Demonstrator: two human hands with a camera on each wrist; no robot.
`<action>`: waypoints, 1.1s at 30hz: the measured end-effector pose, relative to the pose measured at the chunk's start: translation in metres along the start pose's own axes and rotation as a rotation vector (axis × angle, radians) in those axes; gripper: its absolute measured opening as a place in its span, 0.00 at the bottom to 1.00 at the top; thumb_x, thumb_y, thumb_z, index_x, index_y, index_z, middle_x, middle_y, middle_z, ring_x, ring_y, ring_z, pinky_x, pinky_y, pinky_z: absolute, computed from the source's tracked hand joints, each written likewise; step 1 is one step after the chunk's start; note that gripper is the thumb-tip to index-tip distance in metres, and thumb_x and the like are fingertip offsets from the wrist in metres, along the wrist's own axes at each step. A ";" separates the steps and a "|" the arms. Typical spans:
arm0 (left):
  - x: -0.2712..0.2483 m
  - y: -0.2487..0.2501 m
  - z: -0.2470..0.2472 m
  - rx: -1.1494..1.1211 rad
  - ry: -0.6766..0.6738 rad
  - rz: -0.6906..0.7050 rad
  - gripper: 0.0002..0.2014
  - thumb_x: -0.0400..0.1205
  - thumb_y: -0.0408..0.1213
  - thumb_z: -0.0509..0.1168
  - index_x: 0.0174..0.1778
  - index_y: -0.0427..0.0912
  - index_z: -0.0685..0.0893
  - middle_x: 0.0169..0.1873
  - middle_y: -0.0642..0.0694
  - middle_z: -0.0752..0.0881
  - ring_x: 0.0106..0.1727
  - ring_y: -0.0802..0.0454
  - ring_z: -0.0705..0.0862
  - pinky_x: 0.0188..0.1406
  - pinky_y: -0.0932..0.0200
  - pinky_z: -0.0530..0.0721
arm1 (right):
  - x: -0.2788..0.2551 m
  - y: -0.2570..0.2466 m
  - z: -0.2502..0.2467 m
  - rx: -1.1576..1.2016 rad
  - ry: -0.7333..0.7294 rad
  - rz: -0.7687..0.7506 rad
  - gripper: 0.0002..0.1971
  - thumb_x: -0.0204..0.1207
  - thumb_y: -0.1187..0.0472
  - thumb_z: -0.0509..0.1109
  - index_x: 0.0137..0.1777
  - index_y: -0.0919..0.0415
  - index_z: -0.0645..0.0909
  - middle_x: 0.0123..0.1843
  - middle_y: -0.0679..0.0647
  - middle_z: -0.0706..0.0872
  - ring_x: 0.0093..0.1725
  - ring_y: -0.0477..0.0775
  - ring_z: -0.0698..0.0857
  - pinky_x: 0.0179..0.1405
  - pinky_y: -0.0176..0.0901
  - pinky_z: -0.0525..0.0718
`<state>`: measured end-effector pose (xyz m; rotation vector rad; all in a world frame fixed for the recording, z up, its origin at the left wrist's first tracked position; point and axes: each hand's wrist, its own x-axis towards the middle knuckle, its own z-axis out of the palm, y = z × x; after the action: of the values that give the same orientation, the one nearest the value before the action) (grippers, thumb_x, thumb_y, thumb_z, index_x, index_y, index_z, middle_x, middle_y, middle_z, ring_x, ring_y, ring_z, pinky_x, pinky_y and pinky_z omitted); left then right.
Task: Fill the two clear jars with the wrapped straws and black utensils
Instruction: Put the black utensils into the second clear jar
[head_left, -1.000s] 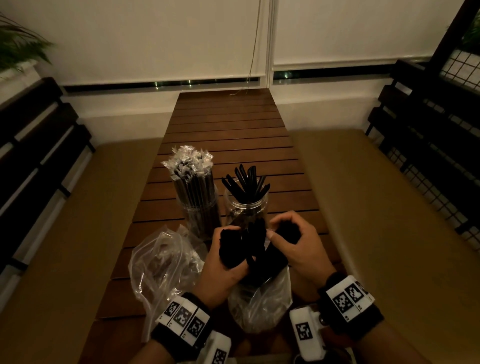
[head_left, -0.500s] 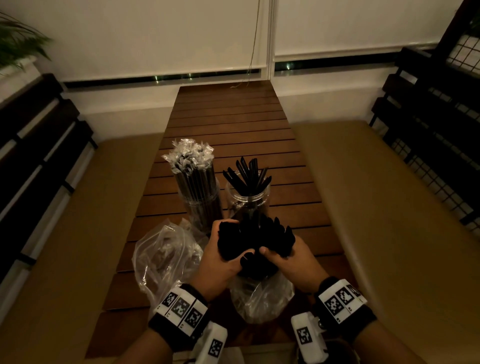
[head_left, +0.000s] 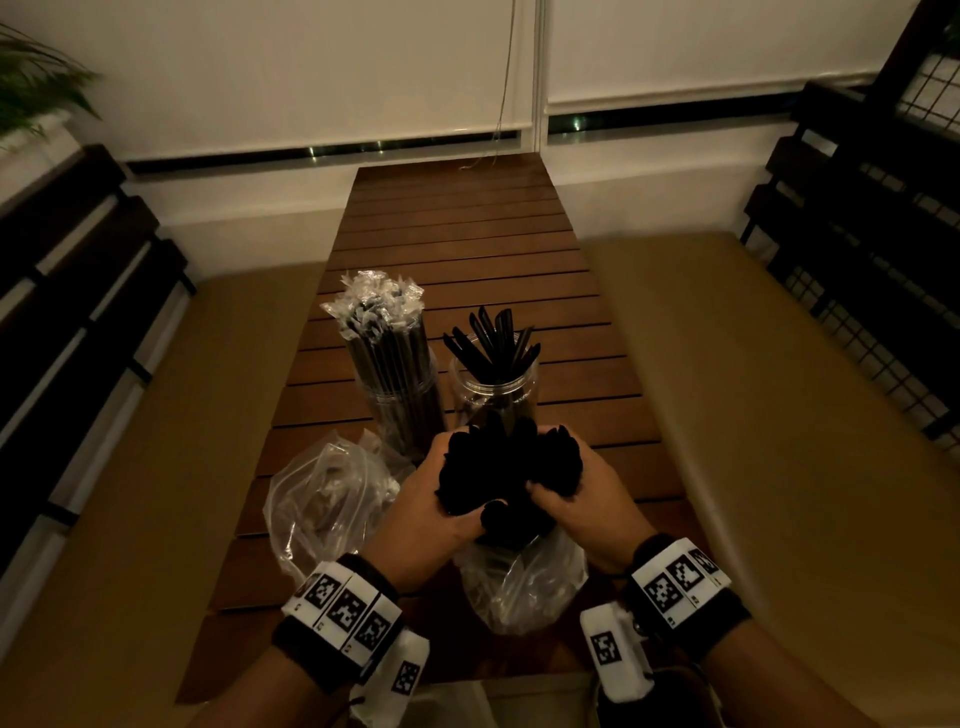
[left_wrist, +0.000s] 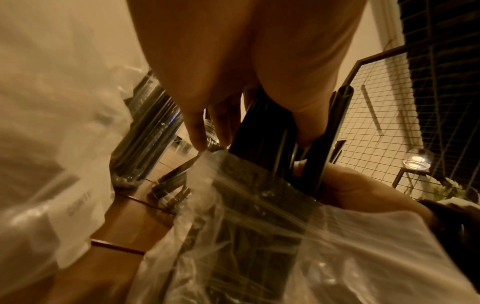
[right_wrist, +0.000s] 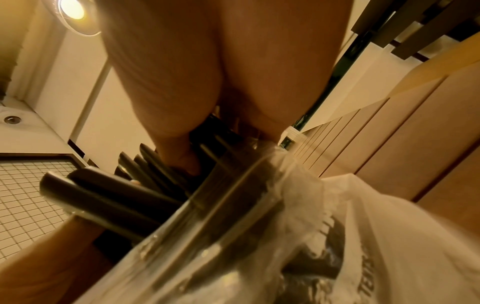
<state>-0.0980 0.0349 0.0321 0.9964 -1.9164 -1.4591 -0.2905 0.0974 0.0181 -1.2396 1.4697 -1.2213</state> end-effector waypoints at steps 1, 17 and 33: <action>-0.001 0.002 -0.001 0.029 -0.007 0.004 0.32 0.74 0.40 0.78 0.70 0.60 0.71 0.60 0.57 0.84 0.63 0.59 0.85 0.64 0.52 0.86 | 0.000 0.000 0.000 -0.013 0.006 0.003 0.21 0.70 0.56 0.75 0.63 0.42 0.81 0.58 0.50 0.89 0.63 0.52 0.88 0.65 0.62 0.86; 0.002 0.005 -0.002 0.180 -0.048 0.021 0.24 0.73 0.41 0.79 0.61 0.56 0.76 0.52 0.54 0.87 0.52 0.56 0.88 0.54 0.44 0.89 | 0.002 -0.018 -0.008 0.008 0.132 -0.042 0.09 0.77 0.66 0.76 0.55 0.57 0.85 0.51 0.54 0.91 0.55 0.49 0.91 0.58 0.49 0.90; 0.002 0.005 -0.003 0.227 -0.031 0.022 0.22 0.75 0.41 0.77 0.59 0.60 0.74 0.52 0.67 0.84 0.54 0.66 0.85 0.51 0.69 0.82 | 0.017 -0.099 -0.041 0.222 0.264 -0.158 0.06 0.80 0.67 0.71 0.48 0.55 0.81 0.41 0.52 0.89 0.46 0.51 0.91 0.50 0.41 0.89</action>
<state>-0.0977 0.0321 0.0375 1.0535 -2.1450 -1.2718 -0.3158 0.0830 0.1222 -1.0909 1.3936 -1.6585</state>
